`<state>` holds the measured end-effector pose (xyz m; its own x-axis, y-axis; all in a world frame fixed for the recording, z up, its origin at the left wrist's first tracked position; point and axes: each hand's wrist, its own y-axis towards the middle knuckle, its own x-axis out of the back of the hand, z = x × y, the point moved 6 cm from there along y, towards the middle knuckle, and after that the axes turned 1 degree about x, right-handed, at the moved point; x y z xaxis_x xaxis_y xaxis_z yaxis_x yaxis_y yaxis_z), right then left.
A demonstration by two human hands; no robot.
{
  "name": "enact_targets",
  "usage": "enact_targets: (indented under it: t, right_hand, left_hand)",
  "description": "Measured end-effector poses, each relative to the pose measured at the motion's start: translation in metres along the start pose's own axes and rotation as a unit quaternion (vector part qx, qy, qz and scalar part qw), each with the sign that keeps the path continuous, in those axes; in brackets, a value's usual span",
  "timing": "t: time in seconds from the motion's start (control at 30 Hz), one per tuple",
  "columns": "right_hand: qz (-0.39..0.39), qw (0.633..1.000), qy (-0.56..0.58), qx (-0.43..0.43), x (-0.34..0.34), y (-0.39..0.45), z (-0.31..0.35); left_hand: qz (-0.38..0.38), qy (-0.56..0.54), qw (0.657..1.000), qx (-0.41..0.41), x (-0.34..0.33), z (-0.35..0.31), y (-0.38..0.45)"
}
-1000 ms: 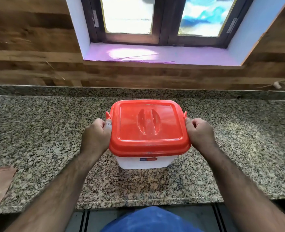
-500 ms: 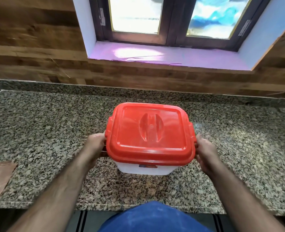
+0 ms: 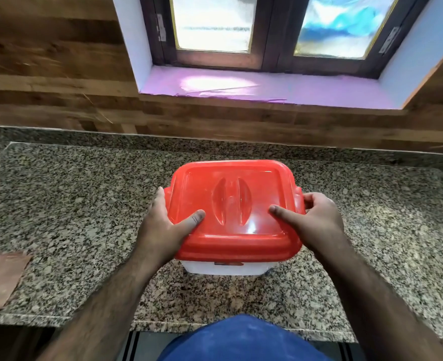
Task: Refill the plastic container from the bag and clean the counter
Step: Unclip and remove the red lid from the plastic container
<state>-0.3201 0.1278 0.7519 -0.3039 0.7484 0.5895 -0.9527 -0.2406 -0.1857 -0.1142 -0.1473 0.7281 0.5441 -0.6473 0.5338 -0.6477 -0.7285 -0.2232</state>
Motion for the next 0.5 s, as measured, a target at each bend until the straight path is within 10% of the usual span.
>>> enact_targets:
  t: [0.33, 0.5]
  right_hand:
    - [0.061, 0.918, 0.392, 0.012, 0.013, -0.022, 0.06]
    - [-0.015, 0.869, 0.489, 0.073, 0.057, -0.003, 0.075]
  left_hand:
    - [-0.057, -0.108, 0.992, -0.019, 0.02, -0.01, -0.015]
    - [-0.208, -0.029, 0.949, -0.234, 0.026, -0.048, -0.038]
